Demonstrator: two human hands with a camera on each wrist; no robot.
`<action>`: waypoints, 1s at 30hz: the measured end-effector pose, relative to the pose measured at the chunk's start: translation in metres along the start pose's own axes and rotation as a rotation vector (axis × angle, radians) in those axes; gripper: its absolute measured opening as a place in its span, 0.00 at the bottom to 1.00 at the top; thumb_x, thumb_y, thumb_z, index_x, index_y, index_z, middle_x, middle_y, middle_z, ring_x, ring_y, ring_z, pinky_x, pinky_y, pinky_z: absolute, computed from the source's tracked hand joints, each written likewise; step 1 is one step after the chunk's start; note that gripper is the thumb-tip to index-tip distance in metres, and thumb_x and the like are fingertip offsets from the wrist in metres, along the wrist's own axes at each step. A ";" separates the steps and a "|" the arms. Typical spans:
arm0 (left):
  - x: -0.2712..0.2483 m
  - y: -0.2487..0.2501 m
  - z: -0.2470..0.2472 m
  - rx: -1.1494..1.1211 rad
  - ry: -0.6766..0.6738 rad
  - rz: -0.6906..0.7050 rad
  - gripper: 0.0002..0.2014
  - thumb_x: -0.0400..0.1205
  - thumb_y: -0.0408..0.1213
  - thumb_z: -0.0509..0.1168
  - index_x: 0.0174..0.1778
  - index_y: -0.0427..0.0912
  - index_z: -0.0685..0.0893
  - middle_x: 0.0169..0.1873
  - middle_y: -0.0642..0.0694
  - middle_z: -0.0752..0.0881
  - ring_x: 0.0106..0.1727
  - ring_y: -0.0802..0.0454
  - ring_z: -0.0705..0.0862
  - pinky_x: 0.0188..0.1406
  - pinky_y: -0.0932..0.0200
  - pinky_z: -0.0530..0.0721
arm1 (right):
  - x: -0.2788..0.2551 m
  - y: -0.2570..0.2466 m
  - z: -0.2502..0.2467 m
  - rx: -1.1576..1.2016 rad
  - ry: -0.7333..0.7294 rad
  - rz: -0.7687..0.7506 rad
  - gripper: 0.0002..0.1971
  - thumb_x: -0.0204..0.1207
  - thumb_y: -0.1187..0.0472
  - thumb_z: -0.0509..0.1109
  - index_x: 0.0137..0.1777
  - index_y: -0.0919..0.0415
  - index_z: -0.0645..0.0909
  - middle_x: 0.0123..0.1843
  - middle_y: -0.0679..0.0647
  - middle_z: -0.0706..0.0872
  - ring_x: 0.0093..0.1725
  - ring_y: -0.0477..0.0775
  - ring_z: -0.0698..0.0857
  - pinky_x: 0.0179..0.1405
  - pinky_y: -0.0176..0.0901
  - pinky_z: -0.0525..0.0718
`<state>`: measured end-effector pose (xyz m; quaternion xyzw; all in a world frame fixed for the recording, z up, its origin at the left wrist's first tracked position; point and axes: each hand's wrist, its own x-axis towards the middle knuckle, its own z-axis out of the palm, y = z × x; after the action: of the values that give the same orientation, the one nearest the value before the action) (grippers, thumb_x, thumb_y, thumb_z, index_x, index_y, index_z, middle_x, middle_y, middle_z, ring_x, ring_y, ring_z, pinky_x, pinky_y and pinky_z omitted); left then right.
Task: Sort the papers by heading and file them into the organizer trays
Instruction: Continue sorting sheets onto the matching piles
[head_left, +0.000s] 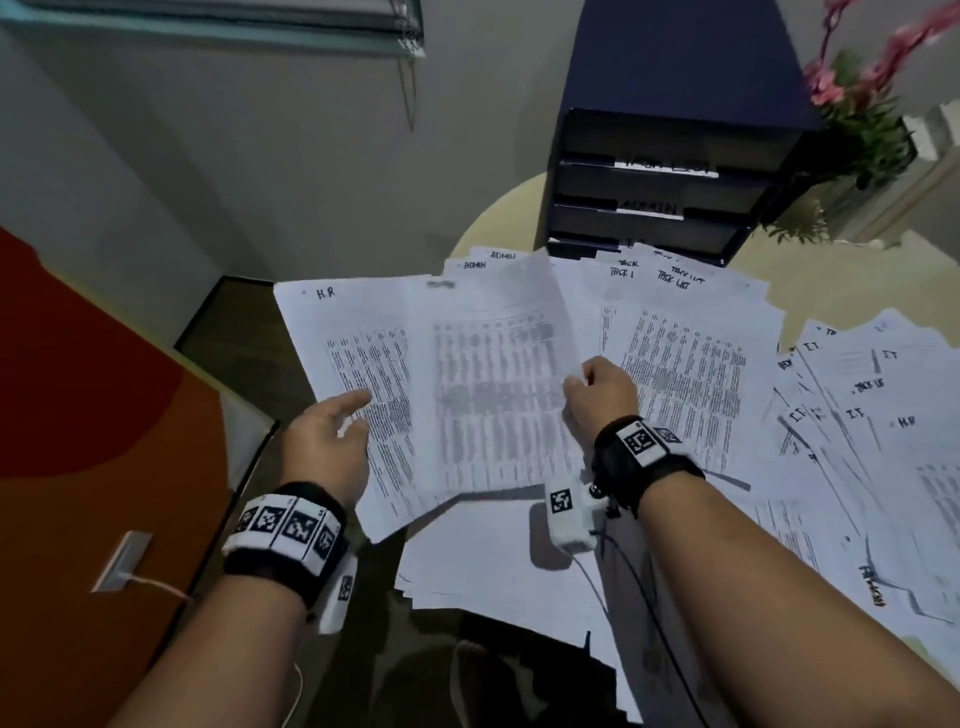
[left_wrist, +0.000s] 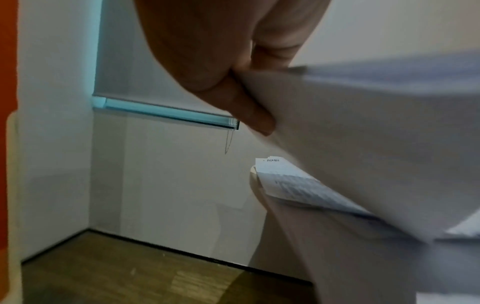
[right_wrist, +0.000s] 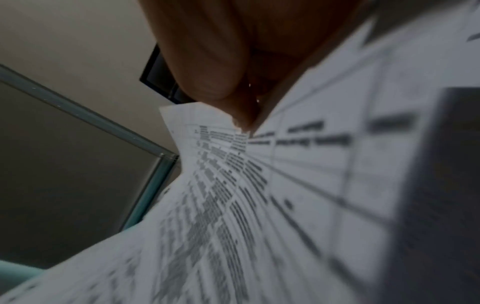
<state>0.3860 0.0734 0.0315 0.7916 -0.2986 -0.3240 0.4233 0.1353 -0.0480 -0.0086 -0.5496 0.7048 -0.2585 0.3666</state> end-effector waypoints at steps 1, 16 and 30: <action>0.000 -0.003 -0.006 0.032 0.006 0.032 0.16 0.86 0.29 0.63 0.61 0.54 0.86 0.66 0.53 0.83 0.62 0.57 0.80 0.58 0.63 0.80 | 0.003 -0.001 0.000 0.016 0.049 0.021 0.05 0.82 0.68 0.61 0.46 0.62 0.77 0.36 0.52 0.77 0.34 0.55 0.76 0.18 0.34 0.67; -0.016 0.028 -0.037 -0.107 0.040 0.288 0.41 0.76 0.28 0.76 0.76 0.70 0.68 0.77 0.65 0.69 0.73 0.68 0.65 0.67 0.63 0.72 | -0.041 -0.033 0.017 0.322 -0.448 -0.128 0.14 0.81 0.53 0.72 0.62 0.57 0.81 0.54 0.48 0.89 0.52 0.46 0.86 0.51 0.38 0.81; -0.043 -0.024 0.060 -0.183 -0.317 -0.107 0.02 0.79 0.35 0.74 0.45 0.45 0.89 0.46 0.48 0.91 0.46 0.54 0.88 0.53 0.58 0.84 | -0.083 0.074 -0.055 0.459 -0.104 0.179 0.10 0.81 0.72 0.66 0.56 0.58 0.81 0.50 0.60 0.89 0.51 0.60 0.88 0.55 0.46 0.87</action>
<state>0.3185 0.0878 -0.0039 0.7035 -0.2885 -0.4925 0.4234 0.0590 0.0491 -0.0132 -0.3999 0.6538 -0.3494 0.5390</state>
